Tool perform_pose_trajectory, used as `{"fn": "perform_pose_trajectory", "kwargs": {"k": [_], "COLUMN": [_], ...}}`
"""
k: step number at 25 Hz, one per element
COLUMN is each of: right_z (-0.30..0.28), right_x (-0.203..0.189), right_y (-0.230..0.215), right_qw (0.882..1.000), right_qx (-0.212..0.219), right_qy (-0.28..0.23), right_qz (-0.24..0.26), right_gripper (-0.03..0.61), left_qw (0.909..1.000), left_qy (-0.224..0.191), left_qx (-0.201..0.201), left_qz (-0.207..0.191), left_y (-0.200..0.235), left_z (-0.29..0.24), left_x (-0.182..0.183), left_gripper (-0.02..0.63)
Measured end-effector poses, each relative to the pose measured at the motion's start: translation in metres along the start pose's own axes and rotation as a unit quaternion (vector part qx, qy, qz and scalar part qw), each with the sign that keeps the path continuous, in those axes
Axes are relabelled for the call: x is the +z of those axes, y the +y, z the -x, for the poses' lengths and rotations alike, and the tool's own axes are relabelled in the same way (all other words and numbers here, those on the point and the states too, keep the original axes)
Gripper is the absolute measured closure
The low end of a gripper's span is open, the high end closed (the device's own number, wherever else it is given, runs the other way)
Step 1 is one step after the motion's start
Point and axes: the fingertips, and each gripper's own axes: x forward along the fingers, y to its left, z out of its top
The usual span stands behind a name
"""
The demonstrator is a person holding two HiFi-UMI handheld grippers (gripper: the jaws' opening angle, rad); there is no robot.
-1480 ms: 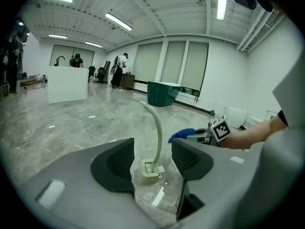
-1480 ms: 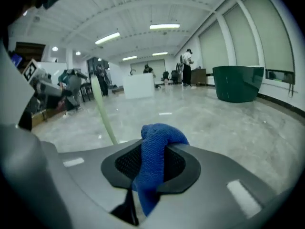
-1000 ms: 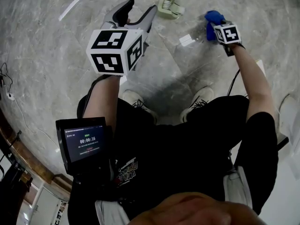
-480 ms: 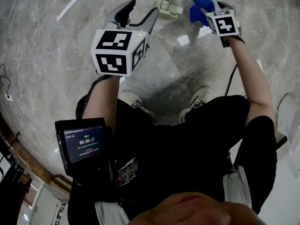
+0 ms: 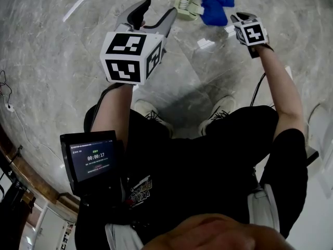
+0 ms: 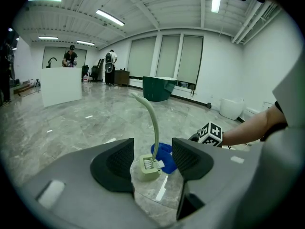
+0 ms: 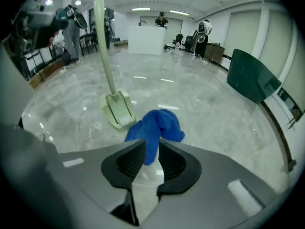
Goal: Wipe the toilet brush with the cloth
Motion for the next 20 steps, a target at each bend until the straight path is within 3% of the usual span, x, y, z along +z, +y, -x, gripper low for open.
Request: {"fn": "perform_pose_trajectory", "kwargs": {"k": [4, 7, 10, 16, 20], "right_z": [0.025, 0.06, 0.093, 0.123, 0.128], "right_x": [0.055, 0.102, 0.136, 0.154, 0.146], "right_y": [0.058, 0.111, 0.143, 0.168, 0.168], "right_qw": [0.995, 0.983, 0.973, 0.965, 0.967], "right_qx": [0.063, 0.118, 0.143, 0.191, 0.19], "right_qy": [-0.064, -0.115, -0.155, -0.17, -0.166], "right_qz": [0.049, 0.087, 0.097, 0.052, 0.043], "right_gripper": [0.575, 0.577, 0.577, 0.577, 0.577], "left_qw": [1.0, 0.9999, 0.9997, 0.9999, 0.9983], "left_qy": [0.004, 0.003, 0.007, 0.012, 0.028], "left_qx": [-0.002, -0.003, -0.001, 0.001, -0.02], "left_qz": [-0.003, -0.011, -0.022, -0.005, 0.047], "left_y": [-0.003, -0.005, -0.007, -0.007, -0.016], "left_z": [-0.003, -0.004, -0.004, -0.003, -0.002], "left_x": [-0.002, -0.001, -0.003, -0.005, -0.013], "left_gripper": [0.363, 0.357, 0.364, 0.371, 0.388]}}
